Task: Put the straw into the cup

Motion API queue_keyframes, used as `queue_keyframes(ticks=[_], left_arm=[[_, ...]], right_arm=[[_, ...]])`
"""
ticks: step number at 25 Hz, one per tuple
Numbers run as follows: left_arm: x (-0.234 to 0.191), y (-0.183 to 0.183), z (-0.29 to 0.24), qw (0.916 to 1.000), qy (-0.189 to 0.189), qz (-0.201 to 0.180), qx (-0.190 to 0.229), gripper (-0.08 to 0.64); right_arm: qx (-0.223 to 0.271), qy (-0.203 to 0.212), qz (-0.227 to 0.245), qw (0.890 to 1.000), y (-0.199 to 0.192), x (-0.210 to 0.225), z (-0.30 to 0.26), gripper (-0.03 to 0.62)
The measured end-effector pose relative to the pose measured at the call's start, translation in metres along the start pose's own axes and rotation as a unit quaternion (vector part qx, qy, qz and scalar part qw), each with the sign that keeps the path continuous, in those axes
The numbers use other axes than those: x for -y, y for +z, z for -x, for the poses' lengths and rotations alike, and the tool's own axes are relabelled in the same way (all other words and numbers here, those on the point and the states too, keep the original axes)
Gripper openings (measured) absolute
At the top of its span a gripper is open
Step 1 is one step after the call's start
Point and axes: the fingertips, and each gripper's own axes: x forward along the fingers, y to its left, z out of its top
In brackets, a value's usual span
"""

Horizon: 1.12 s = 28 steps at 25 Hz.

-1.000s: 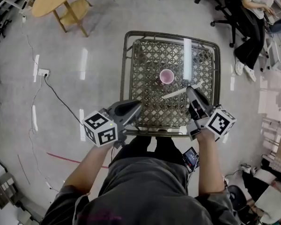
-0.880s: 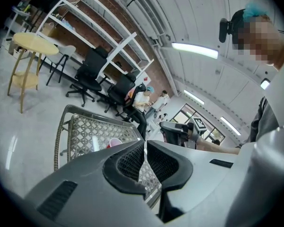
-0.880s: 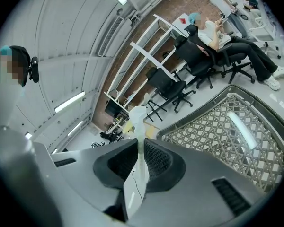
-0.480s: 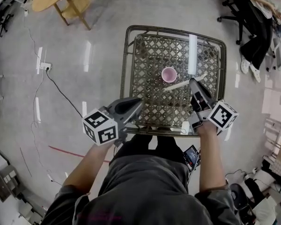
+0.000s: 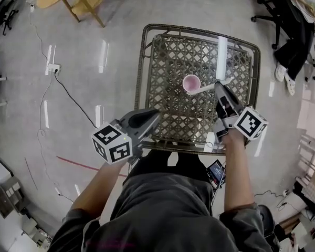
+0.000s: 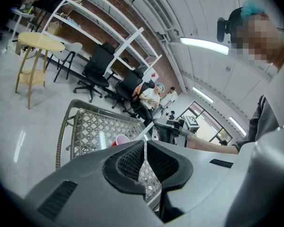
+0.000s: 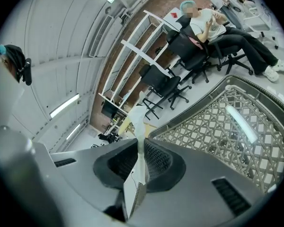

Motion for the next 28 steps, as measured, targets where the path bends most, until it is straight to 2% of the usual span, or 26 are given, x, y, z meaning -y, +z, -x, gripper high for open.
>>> queue_keyframes(ticks=[16, 28], left_arm=[[-0.005, 0.004, -0.017, 0.9998, 0.013, 0.011, -0.009, 0.026], [-0.003, 0.007, -0.025, 0.9998, 0.01, 0.01, -0.018, 0.026]], right_arm=[[-0.008, -0.01, 0.006, 1.0, 0.001, 0.036, -0.034, 0.044], [-0.023, -0.024, 0.069, 0.997, -0.011, 0.043, -0.049, 0.044]])
